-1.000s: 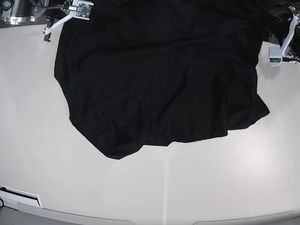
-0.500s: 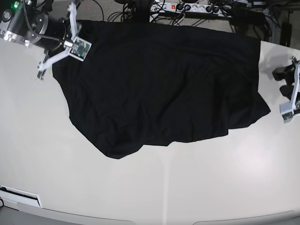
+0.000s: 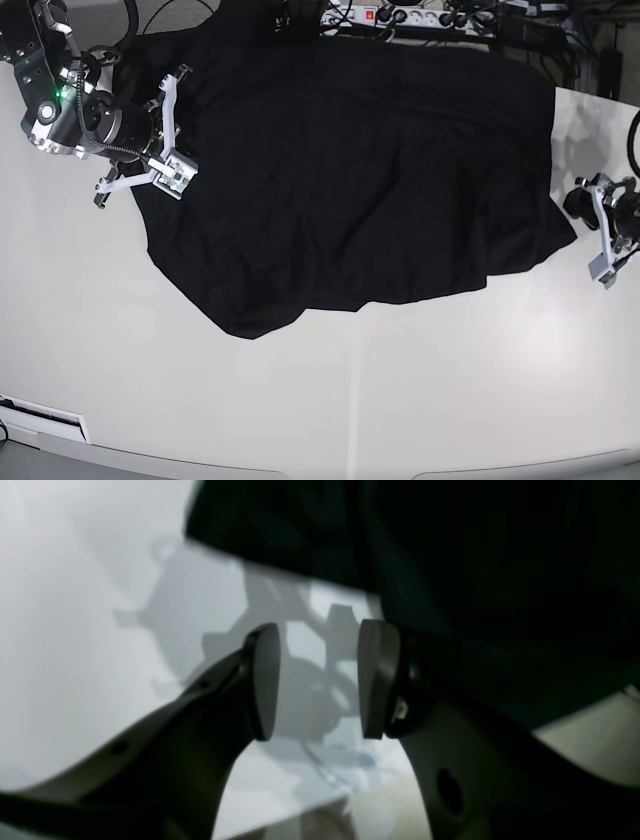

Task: Layout the t-shirt on the table in an organized manner, then fold the t-shirt properly
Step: 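Lower the stretched shirt onto the table with both grippers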

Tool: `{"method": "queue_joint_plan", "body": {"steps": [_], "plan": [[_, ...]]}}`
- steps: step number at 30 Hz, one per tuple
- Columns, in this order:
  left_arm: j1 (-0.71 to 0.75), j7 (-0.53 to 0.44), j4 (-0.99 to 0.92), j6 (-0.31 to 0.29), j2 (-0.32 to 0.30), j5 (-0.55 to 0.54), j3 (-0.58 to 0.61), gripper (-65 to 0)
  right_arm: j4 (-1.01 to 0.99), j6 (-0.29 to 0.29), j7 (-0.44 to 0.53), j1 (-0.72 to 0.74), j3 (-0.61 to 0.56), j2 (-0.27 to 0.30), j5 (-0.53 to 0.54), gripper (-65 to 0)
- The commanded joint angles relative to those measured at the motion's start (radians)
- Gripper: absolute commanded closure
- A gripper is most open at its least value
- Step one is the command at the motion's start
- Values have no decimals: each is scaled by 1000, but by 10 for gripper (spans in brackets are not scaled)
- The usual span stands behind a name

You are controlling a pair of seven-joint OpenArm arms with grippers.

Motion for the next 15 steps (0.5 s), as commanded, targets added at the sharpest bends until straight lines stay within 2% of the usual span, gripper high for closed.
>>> {"method": "queue_joint_plan", "body": {"steps": [1,4,8,15], "plan": [[-24,-19,-10,-9,-7,12,-11,-260,13,1,18,8,6,8,14,0],[-43,-57,-53,-26,44,72,-11,-260,13,1,18,11,5,8,60,0],[-54,-84,-84,-26,101,179,-11,-260,13,1,14,11,6,10,46,0],[-62,-180,-150,-6,121,276,-11,-260,13,0,16,12,6,9,54,0]]}}
